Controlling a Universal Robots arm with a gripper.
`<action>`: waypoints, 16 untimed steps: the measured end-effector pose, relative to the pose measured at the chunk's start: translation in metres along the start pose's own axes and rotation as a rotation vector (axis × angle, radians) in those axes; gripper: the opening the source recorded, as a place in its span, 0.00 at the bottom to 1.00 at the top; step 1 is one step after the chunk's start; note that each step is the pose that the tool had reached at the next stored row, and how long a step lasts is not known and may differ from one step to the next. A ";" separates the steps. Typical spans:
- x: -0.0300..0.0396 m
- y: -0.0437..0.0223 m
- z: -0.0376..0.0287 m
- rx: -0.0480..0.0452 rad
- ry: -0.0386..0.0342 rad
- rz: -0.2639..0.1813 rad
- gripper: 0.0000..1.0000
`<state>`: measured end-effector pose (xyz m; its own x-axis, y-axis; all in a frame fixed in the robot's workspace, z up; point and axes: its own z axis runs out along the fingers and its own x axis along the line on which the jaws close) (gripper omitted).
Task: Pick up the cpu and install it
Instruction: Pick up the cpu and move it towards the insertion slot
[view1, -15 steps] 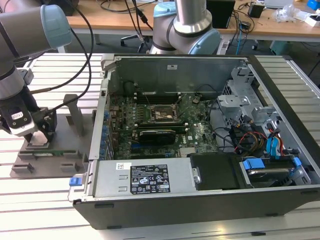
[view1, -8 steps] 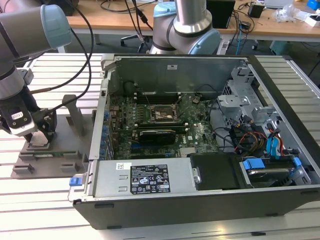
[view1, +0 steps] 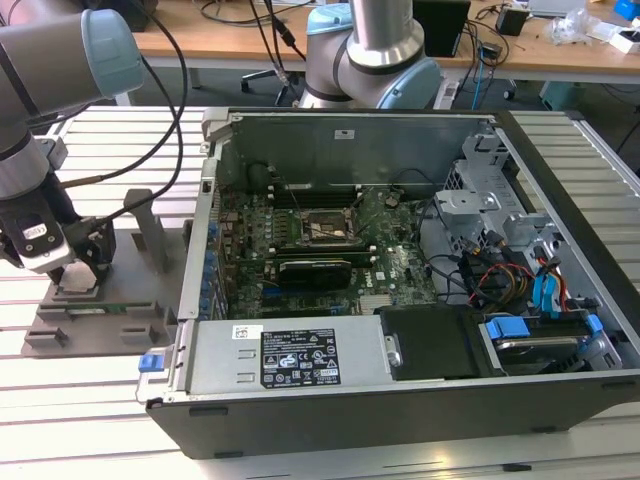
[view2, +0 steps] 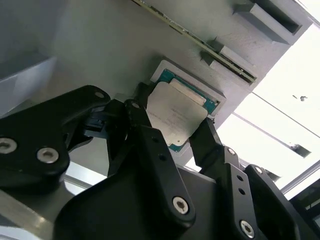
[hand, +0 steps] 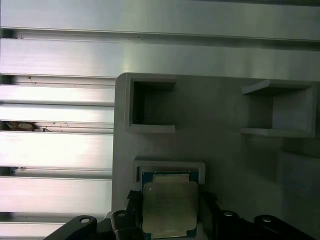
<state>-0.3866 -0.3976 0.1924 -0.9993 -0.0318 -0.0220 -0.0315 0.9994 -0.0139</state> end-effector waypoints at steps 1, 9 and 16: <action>0.0000 0.0000 0.0000 -0.0001 0.0001 0.000 0.58; 0.0025 0.0011 0.0001 -0.0002 0.0005 0.000 0.64; 0.0084 0.0017 0.0013 -0.0002 0.0004 0.000 0.64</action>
<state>-0.3950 -0.3962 0.1909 -0.9993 -0.0317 -0.0215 -0.0314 0.9994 -0.0137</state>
